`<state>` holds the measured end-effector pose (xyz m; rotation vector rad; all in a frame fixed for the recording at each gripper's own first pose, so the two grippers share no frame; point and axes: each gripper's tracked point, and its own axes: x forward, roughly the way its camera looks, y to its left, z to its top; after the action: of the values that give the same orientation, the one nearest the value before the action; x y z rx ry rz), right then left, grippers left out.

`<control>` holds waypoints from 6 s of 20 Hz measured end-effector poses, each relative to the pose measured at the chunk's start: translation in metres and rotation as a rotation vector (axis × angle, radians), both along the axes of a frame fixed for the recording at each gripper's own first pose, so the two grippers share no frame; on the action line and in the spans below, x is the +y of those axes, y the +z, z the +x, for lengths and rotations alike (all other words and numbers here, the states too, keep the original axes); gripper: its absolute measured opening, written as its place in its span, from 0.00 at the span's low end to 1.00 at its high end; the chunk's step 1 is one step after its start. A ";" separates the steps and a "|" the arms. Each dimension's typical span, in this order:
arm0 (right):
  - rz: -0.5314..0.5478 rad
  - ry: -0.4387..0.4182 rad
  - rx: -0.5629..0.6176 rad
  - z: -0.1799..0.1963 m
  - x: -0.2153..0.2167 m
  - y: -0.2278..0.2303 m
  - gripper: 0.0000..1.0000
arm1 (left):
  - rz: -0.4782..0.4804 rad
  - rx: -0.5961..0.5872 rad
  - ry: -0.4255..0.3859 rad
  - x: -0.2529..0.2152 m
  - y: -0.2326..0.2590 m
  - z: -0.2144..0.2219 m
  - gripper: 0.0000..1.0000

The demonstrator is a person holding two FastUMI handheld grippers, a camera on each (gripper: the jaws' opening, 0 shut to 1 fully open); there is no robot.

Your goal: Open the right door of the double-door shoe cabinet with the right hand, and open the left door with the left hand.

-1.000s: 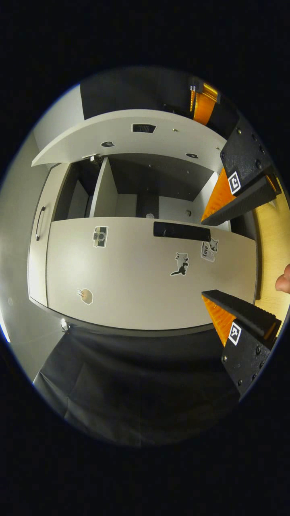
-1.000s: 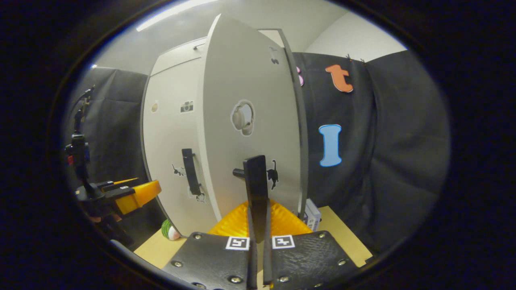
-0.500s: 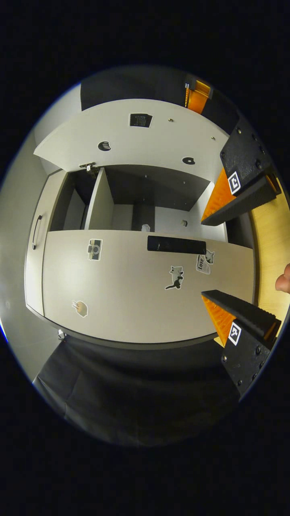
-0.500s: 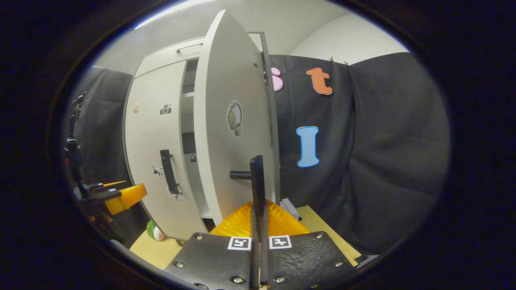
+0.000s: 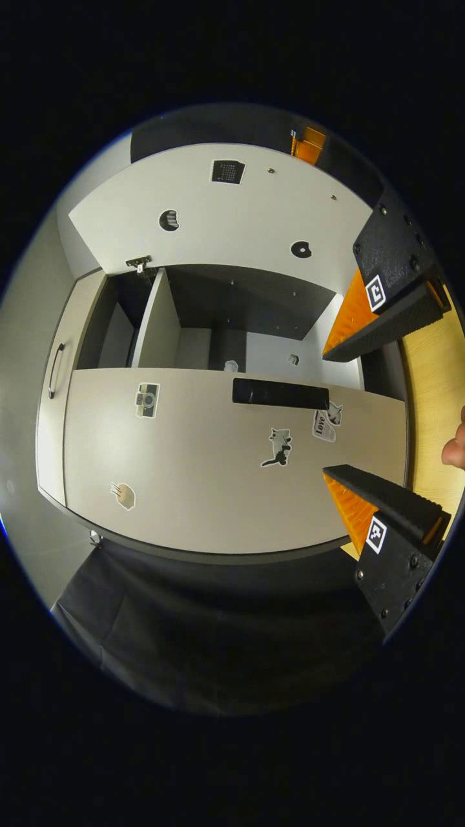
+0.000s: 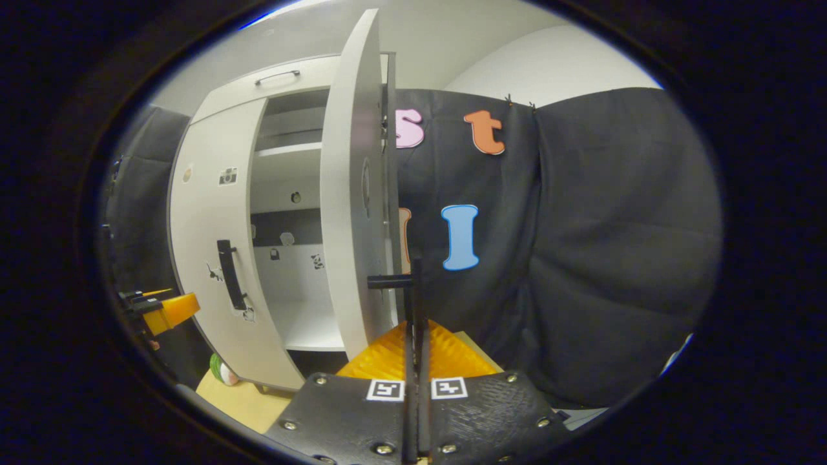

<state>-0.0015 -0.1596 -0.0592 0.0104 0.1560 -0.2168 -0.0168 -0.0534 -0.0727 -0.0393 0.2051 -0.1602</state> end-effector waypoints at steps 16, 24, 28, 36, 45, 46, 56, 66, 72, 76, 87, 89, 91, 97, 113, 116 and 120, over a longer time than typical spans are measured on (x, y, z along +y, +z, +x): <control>-0.031 -0.169 -0.066 -0.046 -0.045 0.015 0.01 | 0.106 -0.008 0.032 -0.028 -0.015 0.083 0.86; -0.057 -0.249 -0.070 -0.079 -0.070 0.017 0.01 | 0.119 -0.016 0.078 -0.027 -0.024 0.111 0.66; -0.061 -0.257 -0.067 -0.082 -0.073 0.016 0.01 | 0.109 -0.021 0.082 -0.028 -0.024 0.119 0.54; -0.065 -0.235 -0.066 -0.085 -0.069 0.016 0.01 | 0.103 -0.012 0.082 -0.032 -0.026 0.123 0.34; -0.061 -0.190 -0.068 -0.084 -0.053 0.019 0.01 | 0.098 -0.013 0.038 -0.032 -0.025 0.116 0.22; -0.061 -0.183 -0.067 -0.083 -0.049 0.019 0.01 | 0.095 -0.014 0.030 -0.031 -0.025 0.113 0.21; -0.062 -0.049 -0.060 -0.058 -0.009 0.019 0.01 | 0.077 -0.012 -0.018 -0.023 -0.020 0.079 0.18; -0.087 0.107 -0.049 -0.031 0.041 0.017 0.01 | 0.062 0.001 -0.022 -0.008 -0.015 0.049 0.19; -0.078 0.191 -0.037 -0.016 0.069 0.012 0.01 | 0.054 0.002 -0.015 0.002 -0.013 0.031 0.18; -0.069 0.239 -0.032 -0.006 0.086 0.008 0.01 | 0.049 0.004 -0.009 0.009 -0.011 0.022 0.19; -0.039 0.351 -0.015 0.017 0.127 -0.001 0.01 | 0.034 0.005 0.008 0.029 -0.007 -0.003 0.18; -0.035 0.364 -0.014 0.020 0.132 -0.002 0.01 | 0.032 0.006 0.014 0.033 -0.006 -0.007 0.18; -0.024 0.378 -0.015 0.023 0.138 -0.002 0.01 | 0.029 0.008 0.023 0.037 -0.005 -0.011 0.18; -0.002 0.416 -0.005 0.030 0.152 -0.007 0.01 | 0.022 0.005 0.055 0.049 -0.003 -0.022 0.19; 0.036 0.487 0.022 0.044 0.182 -0.023 0.01 | 0.052 -0.013 0.150 0.096 0.003 -0.049 0.12; 0.032 0.504 0.024 0.045 0.188 -0.026 0.01 | 0.068 -0.016 0.170 0.100 0.003 -0.051 0.09; 0.029 0.517 0.033 0.047 0.191 -0.031 0.01 | 0.090 -0.021 0.217 0.105 0.004 -0.053 0.05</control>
<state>0.0454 0.0316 -0.0902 -0.0045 0.1896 0.3014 -0.0694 0.0517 -0.0687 0.0302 0.1854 0.0646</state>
